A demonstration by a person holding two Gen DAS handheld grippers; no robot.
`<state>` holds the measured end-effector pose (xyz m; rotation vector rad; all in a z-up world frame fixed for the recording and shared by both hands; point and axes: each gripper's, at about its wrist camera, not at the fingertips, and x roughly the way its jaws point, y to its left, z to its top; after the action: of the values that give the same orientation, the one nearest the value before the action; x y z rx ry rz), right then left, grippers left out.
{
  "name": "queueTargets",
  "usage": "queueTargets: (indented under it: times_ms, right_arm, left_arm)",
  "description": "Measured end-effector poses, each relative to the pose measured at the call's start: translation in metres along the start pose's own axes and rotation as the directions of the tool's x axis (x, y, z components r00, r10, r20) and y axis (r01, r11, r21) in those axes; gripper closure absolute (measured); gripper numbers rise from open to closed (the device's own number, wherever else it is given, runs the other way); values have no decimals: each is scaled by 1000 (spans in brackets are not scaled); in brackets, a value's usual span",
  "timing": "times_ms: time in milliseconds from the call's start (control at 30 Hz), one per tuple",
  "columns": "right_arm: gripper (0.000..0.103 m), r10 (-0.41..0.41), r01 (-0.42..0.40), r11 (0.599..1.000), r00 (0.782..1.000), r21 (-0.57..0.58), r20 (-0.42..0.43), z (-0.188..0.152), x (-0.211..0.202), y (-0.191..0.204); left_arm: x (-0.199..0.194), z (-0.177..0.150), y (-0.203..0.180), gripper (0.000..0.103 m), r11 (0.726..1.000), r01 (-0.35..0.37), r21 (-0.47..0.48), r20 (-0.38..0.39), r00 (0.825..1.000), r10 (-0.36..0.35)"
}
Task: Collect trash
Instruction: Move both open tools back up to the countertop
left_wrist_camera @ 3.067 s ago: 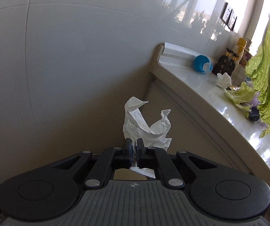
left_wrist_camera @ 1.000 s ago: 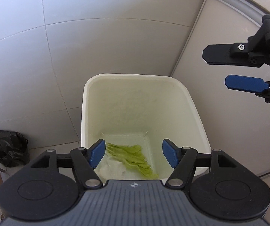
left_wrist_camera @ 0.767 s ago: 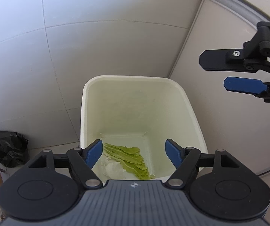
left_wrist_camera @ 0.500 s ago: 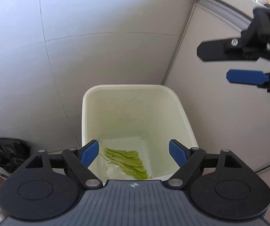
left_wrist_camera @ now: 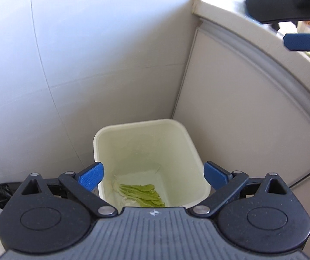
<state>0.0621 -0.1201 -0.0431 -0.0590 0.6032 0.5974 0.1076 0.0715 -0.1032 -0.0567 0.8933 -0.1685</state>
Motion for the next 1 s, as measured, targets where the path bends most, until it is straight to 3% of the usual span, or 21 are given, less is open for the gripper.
queueTargets:
  times_ms: [333, 433, 500, 667, 833, 933, 1000]
  right_arm:
    - [2, -172, 183, 975, 981, -130, 89, 19, -67, -6]
    - [1, -258, 278, 952, 954, -131, 154, 21, -83, -21]
    - [0, -337, 357, 926, 929, -124, 155, 23, -94, -33]
    - [0, -429, 439, 896, 894, -63, 129, 22, -115, -79]
    - [0, -493, 498, 867, 856, 7, 156, 15, -134, -128]
    - [0, -519, 510, 855, 834, 97, 186, 12, -140, -158]
    - [0, -522, 487, 849, 834, 204, 180, 10, -144, -178]
  left_arm:
    - [-32, 20, -33, 1, 996, 8, 91, 107, 994, -18]
    - [-38, 31, -46, 1, 993, 32, 115, 134, 990, -47]
    - [-42, 37, -56, 1, 991, 47, 129, 148, 987, -66]
    - [-47, 56, -81, 1, 980, 72, 185, 178, 978, -105]
    - [-44, 77, -111, 1, 964, 104, 244, 209, 965, -158]
    - [-43, 92, -133, 1, 948, 126, 293, 233, 952, -199]
    - [-41, 101, -147, 1, 934, 149, 326, 252, 938, -238]
